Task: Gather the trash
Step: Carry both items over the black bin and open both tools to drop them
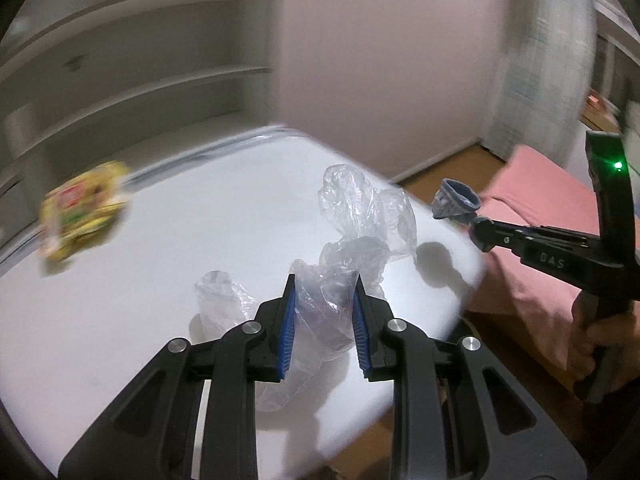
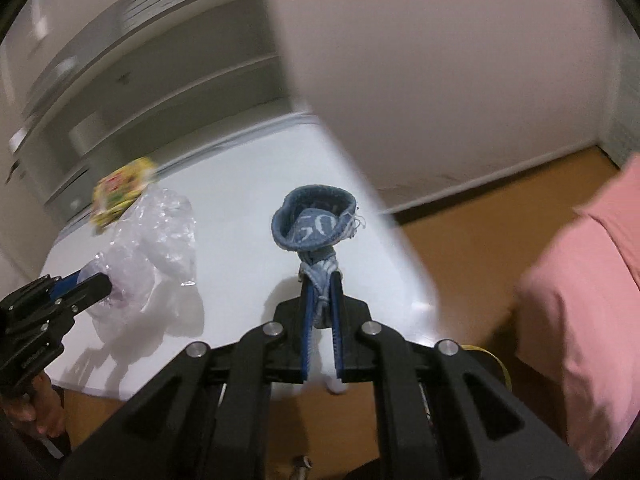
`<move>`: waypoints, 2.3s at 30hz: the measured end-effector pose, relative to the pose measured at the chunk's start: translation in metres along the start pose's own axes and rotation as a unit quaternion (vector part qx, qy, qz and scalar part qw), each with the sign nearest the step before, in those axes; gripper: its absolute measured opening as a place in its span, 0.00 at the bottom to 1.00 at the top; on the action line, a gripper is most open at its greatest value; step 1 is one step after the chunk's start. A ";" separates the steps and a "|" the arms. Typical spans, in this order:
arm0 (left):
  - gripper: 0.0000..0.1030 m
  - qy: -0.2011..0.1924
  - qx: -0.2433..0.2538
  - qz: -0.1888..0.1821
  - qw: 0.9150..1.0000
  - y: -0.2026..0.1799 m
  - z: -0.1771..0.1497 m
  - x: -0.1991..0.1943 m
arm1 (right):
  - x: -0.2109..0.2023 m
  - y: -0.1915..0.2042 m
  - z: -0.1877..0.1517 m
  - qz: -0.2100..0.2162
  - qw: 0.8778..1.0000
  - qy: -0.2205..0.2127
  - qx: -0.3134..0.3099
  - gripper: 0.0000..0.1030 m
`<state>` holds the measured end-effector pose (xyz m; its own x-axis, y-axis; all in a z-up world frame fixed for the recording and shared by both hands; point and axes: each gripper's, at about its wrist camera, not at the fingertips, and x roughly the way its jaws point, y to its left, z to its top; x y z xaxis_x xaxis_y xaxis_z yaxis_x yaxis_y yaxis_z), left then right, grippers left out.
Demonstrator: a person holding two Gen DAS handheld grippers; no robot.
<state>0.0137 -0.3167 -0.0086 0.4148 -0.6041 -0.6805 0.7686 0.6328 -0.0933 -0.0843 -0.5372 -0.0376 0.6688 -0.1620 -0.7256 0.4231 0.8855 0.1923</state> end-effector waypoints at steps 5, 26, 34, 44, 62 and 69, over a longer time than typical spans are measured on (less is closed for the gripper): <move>0.24 0.012 0.054 -0.067 0.996 -0.078 0.012 0.030 | -0.032 -0.082 -0.026 -0.057 0.997 -0.005 0.061 0.09; 0.24 0.087 0.162 -0.137 0.973 -0.246 -0.027 0.164 | -0.026 -0.236 -0.146 -0.136 0.967 0.057 0.208 0.09; 0.24 0.122 0.150 -0.131 0.972 -0.241 -0.048 0.215 | 0.023 -0.235 -0.166 -0.127 0.963 0.100 0.216 0.09; 0.24 0.155 0.134 -0.132 0.970 -0.234 -0.067 0.246 | 0.057 -0.232 -0.175 -0.123 0.960 0.130 0.216 0.09; 0.24 0.176 0.123 -0.136 0.967 -0.226 -0.074 0.266 | 0.077 -0.238 -0.172 -0.110 0.960 0.141 0.217 0.15; 0.24 0.183 0.125 -0.138 0.965 -0.231 -0.076 0.273 | 0.070 -0.241 -0.169 -0.116 0.961 0.119 0.219 0.62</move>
<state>-0.0871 -0.5913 -0.2282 0.0130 -0.4922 -0.8704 0.9374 0.3090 -0.1607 -0.2430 -0.6882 -0.2462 0.3887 -0.1830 -0.9030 0.7958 0.5606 0.2290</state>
